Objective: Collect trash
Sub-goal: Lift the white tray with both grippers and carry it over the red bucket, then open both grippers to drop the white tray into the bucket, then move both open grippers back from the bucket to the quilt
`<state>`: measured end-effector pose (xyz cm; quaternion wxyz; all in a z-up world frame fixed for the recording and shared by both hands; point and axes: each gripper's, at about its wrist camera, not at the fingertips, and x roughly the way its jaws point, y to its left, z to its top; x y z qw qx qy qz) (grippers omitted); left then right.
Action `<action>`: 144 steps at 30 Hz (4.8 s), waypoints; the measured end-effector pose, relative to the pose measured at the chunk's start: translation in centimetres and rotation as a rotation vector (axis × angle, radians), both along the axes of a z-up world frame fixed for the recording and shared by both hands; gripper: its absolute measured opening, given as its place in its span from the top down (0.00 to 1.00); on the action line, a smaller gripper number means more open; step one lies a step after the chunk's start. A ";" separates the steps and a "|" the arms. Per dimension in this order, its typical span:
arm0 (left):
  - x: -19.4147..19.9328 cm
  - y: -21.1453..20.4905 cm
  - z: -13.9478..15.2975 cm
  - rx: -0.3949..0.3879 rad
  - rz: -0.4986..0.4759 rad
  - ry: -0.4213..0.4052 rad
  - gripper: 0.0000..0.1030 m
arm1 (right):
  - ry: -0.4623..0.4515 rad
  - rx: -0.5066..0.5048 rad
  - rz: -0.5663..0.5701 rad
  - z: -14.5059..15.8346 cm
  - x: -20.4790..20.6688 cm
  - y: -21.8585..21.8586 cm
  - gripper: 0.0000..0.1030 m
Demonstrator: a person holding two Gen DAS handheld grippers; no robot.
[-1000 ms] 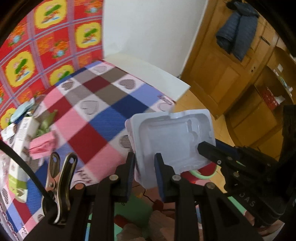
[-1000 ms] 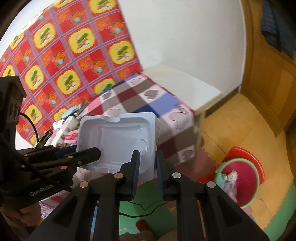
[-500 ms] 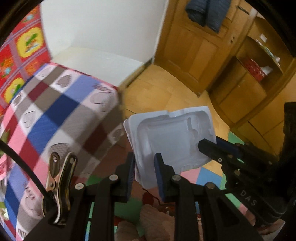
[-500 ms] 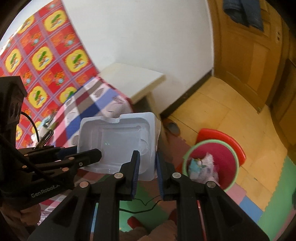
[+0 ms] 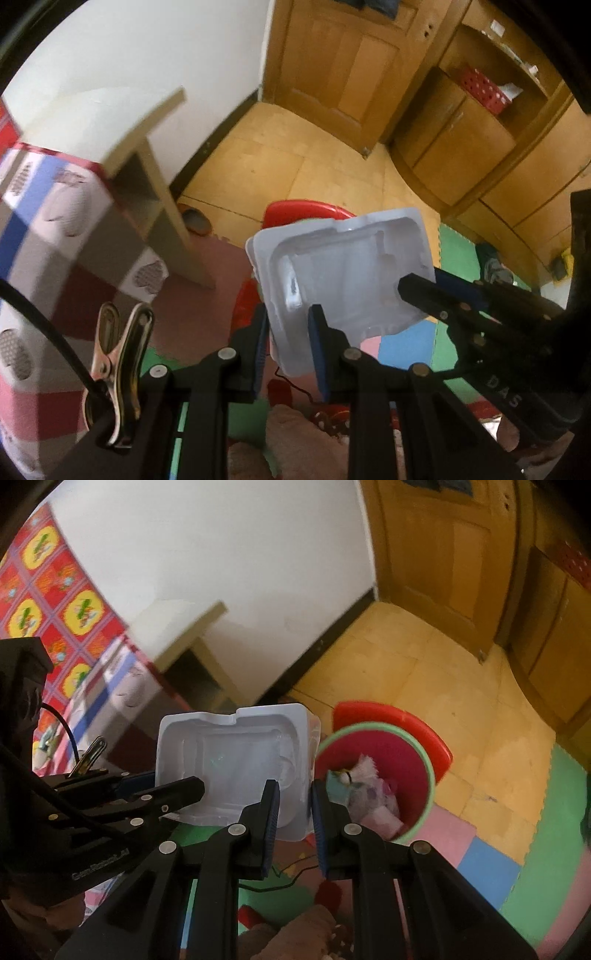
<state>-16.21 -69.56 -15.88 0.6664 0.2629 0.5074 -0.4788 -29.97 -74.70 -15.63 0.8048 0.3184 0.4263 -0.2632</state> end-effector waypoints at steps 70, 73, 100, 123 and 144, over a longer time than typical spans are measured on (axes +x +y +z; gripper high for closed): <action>-1.5 -7.4 -8.7 0.060 -0.047 0.092 0.61 | 0.161 0.045 -0.145 -9.6 -2.1 -4.3 0.74; -1.4 -6.9 -7.5 0.055 -0.038 0.082 0.61 | 0.153 0.032 -0.142 -8.3 -1.7 -4.0 0.74; 4.2 1.2 3.6 -0.066 0.134 0.000 0.61 | -0.020 -0.081 -0.021 2.8 4.6 1.5 0.74; 10.6 15.3 10.9 -0.128 0.389 -0.094 0.61 | -0.122 -0.131 0.259 9.1 13.0 13.1 0.74; 16.3 30.7 14.8 -0.096 0.586 -0.178 0.61 | -0.191 -0.134 0.497 12.2 20.9 25.7 0.74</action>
